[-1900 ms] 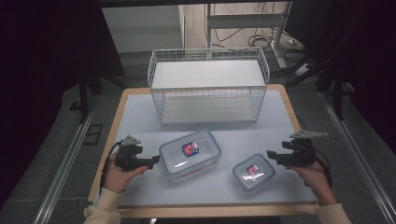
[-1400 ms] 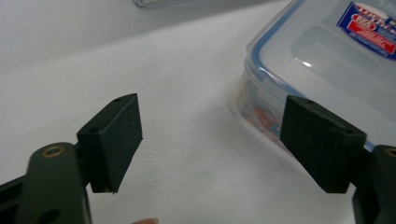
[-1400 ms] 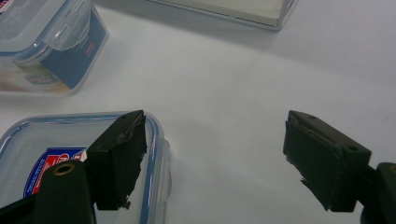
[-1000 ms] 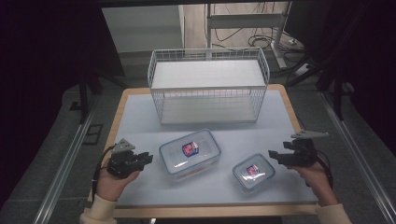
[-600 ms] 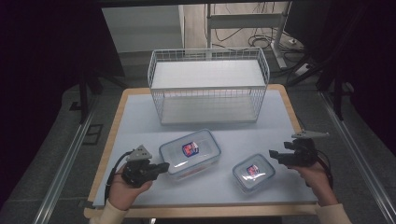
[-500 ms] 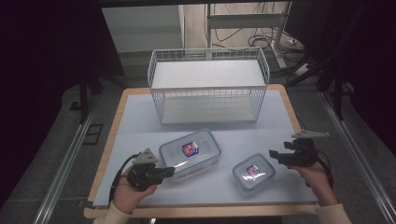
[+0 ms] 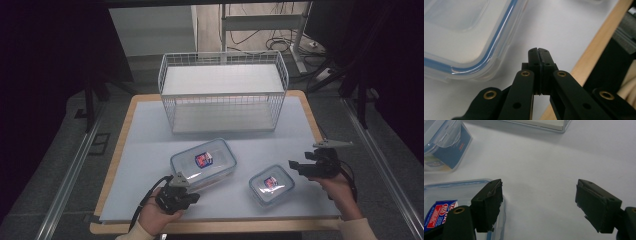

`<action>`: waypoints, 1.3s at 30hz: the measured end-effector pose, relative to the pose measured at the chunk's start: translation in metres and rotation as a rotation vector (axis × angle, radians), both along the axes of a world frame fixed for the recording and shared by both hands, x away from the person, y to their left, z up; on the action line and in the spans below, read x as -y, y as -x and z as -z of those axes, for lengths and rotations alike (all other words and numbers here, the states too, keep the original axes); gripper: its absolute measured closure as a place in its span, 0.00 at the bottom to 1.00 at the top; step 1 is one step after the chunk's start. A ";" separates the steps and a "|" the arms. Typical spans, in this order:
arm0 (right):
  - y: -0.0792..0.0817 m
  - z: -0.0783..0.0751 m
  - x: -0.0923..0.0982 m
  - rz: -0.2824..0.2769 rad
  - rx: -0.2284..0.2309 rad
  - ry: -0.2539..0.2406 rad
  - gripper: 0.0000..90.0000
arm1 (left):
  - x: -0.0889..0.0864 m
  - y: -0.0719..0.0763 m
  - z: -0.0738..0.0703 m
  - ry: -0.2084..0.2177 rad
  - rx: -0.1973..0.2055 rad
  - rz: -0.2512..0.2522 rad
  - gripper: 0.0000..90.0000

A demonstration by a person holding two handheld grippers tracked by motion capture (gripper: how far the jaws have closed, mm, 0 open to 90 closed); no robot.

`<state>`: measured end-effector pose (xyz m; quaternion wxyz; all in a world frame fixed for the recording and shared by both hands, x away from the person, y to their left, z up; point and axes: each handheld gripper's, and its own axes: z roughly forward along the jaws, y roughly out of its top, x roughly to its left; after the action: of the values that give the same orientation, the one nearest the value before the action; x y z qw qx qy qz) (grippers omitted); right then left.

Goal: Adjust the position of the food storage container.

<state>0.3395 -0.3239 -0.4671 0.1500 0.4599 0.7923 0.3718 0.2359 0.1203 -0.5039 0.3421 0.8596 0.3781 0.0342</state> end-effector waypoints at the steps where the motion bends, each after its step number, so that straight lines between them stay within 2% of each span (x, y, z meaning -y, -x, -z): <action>1: 0.000 0.000 0.000 0.000 -0.001 0.000 0.24 | -0.001 -0.001 0.001 0.000 -0.002 -0.008 1.00; 5: 0.000 0.000 0.001 0.000 0.001 0.005 0.24 | -0.006 -0.005 0.004 -0.003 -0.009 -0.022 1.00; 10: -0.001 0.001 0.001 0.000 0.000 0.008 0.24 | -0.015 -0.010 0.004 0.013 -0.009 -0.057 1.00; 12: -0.001 0.001 0.001 0.000 0.000 0.010 0.24 | -0.019 -0.012 0.005 0.042 -0.025 -0.063 1.00; 14: -0.001 0.001 0.001 0.002 0.000 0.009 0.24 | -0.020 -0.013 0.005 0.027 -0.023 -0.060 1.00; 19: 0.000 0.000 0.000 0.004 -0.001 0.008 0.24 | -0.029 -0.019 0.007 0.037 -0.024 -0.096 1.00; 20: 0.000 0.000 0.000 0.003 -0.001 0.008 0.24 | -0.031 -0.022 0.007 0.046 -0.031 -0.096 1.00; 24: -0.001 0.000 -0.001 0.009 0.009 0.014 0.25 | -0.037 -0.033 0.006 0.029 -0.028 -0.122 1.00; 30: 0.000 -0.001 -0.003 0.008 0.013 0.017 0.25 | -0.049 -0.047 0.009 0.067 -0.039 -0.168 1.00; 34: -0.001 0.000 -0.005 0.008 0.010 0.023 0.26 | -0.054 -0.056 0.011 0.066 -0.042 -0.176 1.00; 39: -0.001 0.001 -0.005 0.013 0.013 0.026 0.26 | -0.060 -0.056 0.012 0.059 -0.035 -0.201 1.00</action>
<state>0.3407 -0.3188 -0.4684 0.1632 0.4606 0.7932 0.3634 0.2921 0.1805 -0.5159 0.3555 0.8074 0.4690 0.0420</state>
